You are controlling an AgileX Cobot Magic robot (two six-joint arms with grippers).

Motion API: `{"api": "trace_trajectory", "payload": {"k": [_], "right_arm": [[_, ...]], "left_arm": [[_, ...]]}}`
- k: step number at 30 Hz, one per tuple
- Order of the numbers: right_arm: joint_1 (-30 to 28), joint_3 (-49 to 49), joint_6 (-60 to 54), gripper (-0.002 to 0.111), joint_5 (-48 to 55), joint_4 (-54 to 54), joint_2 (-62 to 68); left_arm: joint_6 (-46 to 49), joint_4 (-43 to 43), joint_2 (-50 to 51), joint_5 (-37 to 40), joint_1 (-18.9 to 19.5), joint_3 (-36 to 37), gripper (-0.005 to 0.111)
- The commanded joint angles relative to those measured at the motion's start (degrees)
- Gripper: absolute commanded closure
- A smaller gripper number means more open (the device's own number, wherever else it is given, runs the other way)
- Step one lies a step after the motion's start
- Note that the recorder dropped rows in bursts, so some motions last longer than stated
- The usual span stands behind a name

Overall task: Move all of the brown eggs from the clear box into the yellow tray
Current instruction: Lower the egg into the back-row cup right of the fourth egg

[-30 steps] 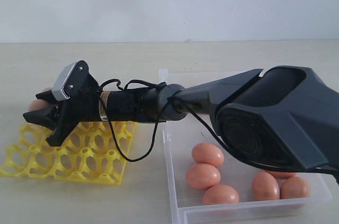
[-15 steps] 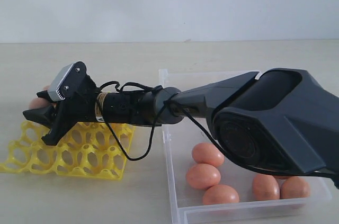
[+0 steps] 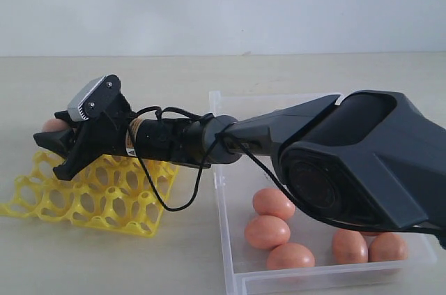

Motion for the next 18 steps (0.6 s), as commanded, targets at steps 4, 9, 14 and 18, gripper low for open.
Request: {"api": "trace_trajectory", "payload": {"k": [4, 9, 14, 18], "right_arm": [[-0.1, 0.2, 0.4, 0.066, 0.5, 0.8, 0.1], [-0.1, 0.2, 0.4, 0.066, 0.1, 0.9, 0.1], [-0.1, 0.2, 0.2, 0.066, 0.1, 0.9, 0.1], [-0.1, 0.2, -0.2, 0.066, -0.3, 0.9, 0.1]], "left_arm": [[-0.1, 0.0, 0.2, -0.4, -0.3, -0.2, 0.103], [-0.1, 0.0, 0.2, -0.1, -0.3, -0.2, 0.103], [-0.1, 0.0, 0.2, -0.1, -0.3, -0.2, 0.103], [-0.1, 0.0, 0.2, -0.1, -0.3, -0.2, 0.103]]}}
